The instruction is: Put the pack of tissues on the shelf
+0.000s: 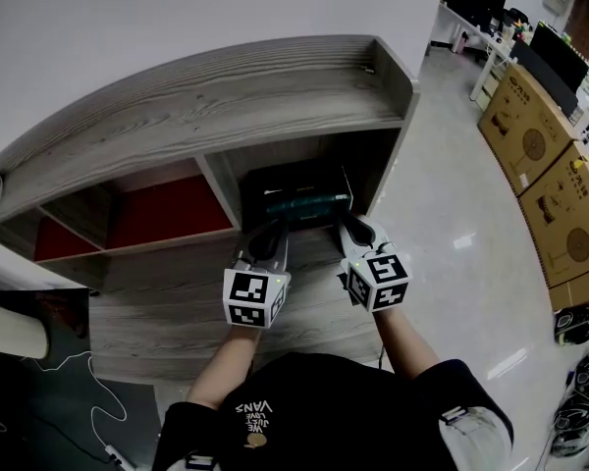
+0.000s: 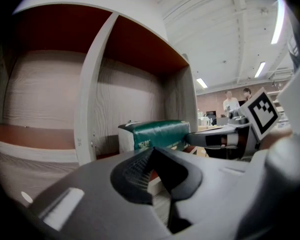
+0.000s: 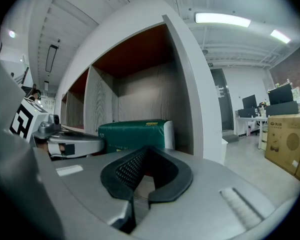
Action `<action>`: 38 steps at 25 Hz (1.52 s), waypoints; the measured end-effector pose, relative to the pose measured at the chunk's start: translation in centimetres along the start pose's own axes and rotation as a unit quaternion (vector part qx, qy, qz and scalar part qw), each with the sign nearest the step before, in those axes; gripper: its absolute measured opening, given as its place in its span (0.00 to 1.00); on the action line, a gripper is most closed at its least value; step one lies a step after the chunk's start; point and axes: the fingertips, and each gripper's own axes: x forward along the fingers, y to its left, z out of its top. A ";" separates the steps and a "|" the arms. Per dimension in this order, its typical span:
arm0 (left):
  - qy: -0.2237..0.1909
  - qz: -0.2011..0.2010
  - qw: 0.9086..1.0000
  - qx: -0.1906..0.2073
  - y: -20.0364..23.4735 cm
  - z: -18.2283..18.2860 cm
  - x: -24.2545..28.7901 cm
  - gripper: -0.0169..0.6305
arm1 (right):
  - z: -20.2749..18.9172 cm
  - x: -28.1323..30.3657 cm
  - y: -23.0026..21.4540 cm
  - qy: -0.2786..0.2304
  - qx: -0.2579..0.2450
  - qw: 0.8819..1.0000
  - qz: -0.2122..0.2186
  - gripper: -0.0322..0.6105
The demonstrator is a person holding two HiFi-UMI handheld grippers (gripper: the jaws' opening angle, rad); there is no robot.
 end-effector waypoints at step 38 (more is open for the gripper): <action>-0.031 -0.048 0.998 -0.025 -0.5 1.6 -1.2 0.11 | 1.2 -2.6 1.5 -0.023 0.026 0.999 -0.032 0.06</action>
